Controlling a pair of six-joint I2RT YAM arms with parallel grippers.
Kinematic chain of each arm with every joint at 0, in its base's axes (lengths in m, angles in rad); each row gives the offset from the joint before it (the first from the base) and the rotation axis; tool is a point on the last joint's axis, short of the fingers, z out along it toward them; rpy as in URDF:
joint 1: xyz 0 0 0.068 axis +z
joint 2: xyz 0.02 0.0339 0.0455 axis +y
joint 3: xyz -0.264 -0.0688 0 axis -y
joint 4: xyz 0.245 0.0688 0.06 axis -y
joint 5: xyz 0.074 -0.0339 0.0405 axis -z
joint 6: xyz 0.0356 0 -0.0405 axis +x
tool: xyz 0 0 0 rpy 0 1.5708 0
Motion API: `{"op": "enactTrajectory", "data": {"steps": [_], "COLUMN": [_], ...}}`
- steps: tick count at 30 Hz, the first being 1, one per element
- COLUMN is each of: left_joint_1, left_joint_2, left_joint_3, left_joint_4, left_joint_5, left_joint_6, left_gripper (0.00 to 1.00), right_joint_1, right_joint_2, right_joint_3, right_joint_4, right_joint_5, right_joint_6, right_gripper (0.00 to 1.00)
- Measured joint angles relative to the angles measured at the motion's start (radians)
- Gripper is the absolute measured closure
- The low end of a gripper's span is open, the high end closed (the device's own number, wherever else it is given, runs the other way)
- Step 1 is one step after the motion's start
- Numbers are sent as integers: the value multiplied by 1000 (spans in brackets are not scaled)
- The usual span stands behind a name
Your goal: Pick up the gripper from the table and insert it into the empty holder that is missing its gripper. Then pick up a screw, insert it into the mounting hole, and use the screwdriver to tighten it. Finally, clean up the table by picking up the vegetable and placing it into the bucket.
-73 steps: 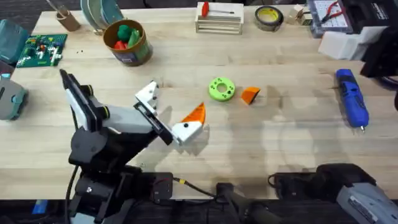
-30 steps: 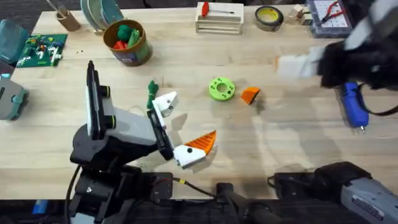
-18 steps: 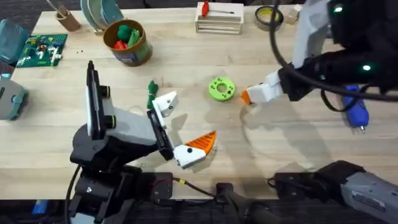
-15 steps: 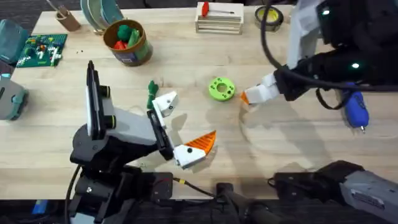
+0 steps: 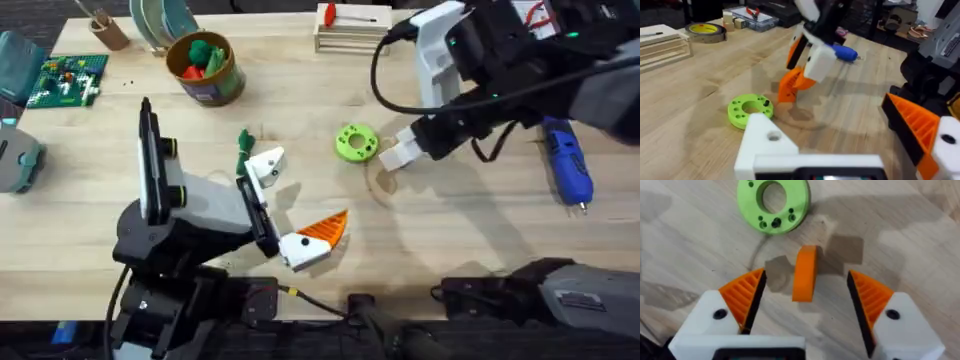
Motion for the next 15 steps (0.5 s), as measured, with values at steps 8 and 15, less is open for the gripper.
{"op": "enactTrajectory", "data": {"steps": [8,15], "left_joint_1": [0,0], "left_joint_2": [0,0], "left_joint_3": [0,0], "left_joint_4": [0,0], "left_joint_5": [0,0], "left_joint_6": [0,0], "left_gripper": [7,7], "right_joint_1": [0,0], "right_joint_2": [32,32], "right_joint_3": [0,1], "right_joint_4": [25,52], "right_joint_5": [42,61], "right_joint_6": [-7,-11], "right_gripper": [24,159]}}
